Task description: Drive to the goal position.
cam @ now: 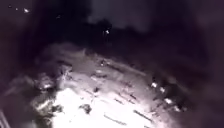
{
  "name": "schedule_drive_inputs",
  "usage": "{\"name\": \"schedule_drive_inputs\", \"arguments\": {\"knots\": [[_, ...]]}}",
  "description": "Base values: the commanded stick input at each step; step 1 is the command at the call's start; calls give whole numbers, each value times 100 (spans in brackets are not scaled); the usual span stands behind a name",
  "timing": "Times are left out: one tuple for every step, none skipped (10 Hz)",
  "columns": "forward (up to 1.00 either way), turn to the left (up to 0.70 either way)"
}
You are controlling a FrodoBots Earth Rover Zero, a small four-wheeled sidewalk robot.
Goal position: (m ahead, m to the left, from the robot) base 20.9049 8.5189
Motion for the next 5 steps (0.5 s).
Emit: {"name": "schedule_drive_inputs", "arguments": {"knots": [[70, 0], [70, 0], [70, 0], [47, 0], [12, 0]]}}
